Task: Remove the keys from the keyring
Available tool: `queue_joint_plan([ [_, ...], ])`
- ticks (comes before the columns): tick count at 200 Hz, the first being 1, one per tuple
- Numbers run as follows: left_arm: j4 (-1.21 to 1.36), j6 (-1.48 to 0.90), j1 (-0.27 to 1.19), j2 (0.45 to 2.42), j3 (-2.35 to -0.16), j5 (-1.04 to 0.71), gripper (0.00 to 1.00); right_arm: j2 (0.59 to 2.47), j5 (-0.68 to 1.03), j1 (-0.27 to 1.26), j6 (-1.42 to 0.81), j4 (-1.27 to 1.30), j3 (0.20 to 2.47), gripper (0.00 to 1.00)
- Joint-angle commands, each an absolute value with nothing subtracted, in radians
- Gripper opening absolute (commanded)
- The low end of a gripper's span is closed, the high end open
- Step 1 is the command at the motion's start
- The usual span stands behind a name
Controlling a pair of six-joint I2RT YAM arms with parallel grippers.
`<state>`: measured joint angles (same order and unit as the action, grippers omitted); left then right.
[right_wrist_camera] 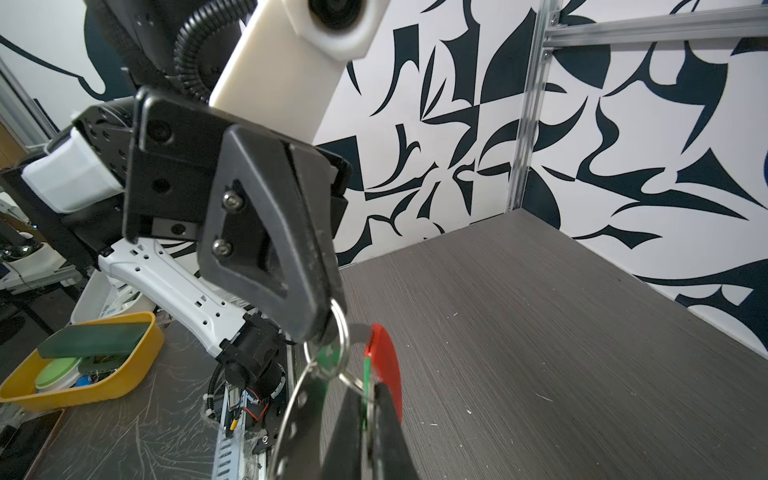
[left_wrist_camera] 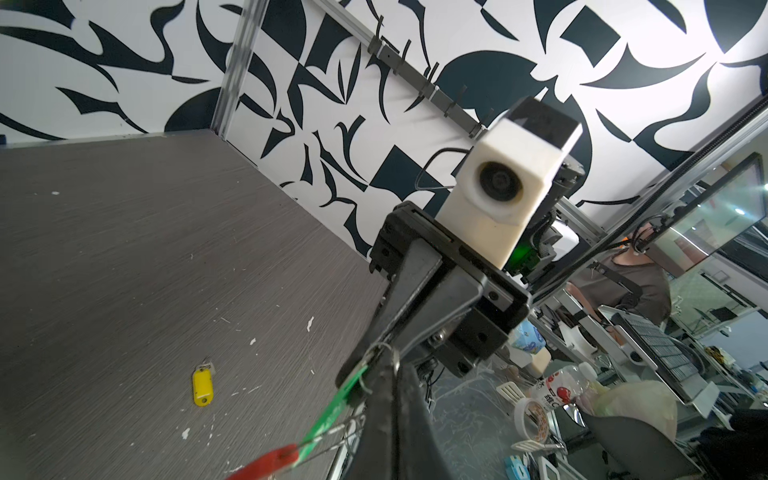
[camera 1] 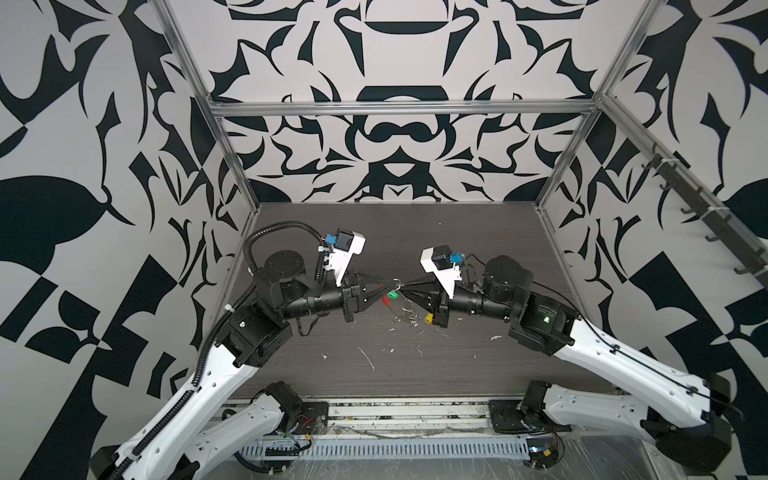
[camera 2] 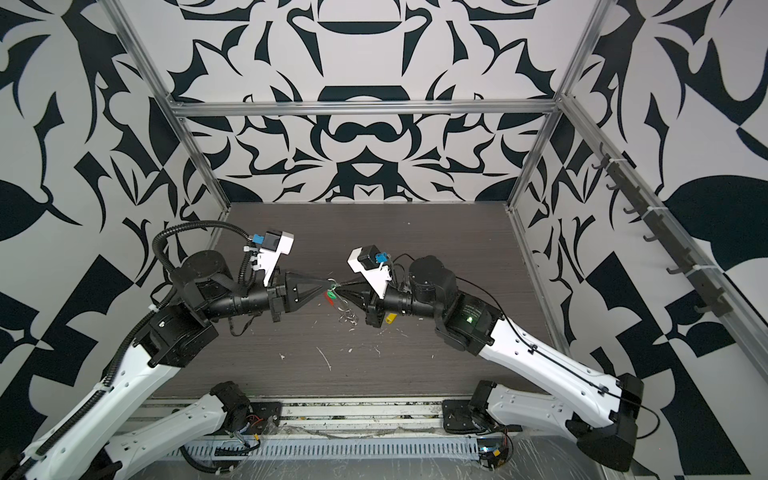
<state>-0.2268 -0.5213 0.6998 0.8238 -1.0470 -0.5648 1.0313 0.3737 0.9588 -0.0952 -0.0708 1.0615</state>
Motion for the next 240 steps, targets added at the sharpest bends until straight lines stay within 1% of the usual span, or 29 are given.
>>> queue_joint_plan([
  [1,-0.146,-0.541,0.699,0.795,-1.011,-0.491,0.00,1.041,0.366,0.987,-0.055,-0.048,1.119,0.00],
  [53,-0.018,-0.558,0.699,0.752,-0.930,-0.442,0.00,1.102,0.333,1.052,-0.006,-0.065,1.172,0.00],
  [130,0.014,-0.550,0.699,0.725,-0.875,-0.408,0.00,1.164,0.320,1.092,0.021,-0.073,1.222,0.00],
  [189,-0.039,-0.510,0.699,0.658,-0.838,-0.317,0.00,1.077,0.259,1.088,-0.012,-0.085,1.115,0.00],
  [219,-0.096,-0.482,0.699,0.621,-0.826,-0.225,0.00,1.021,0.216,1.074,-0.017,-0.098,1.056,0.00],
  [240,-0.137,-0.470,0.699,0.598,-0.822,-0.160,0.00,0.984,0.214,1.038,-0.039,-0.096,1.018,0.00],
])
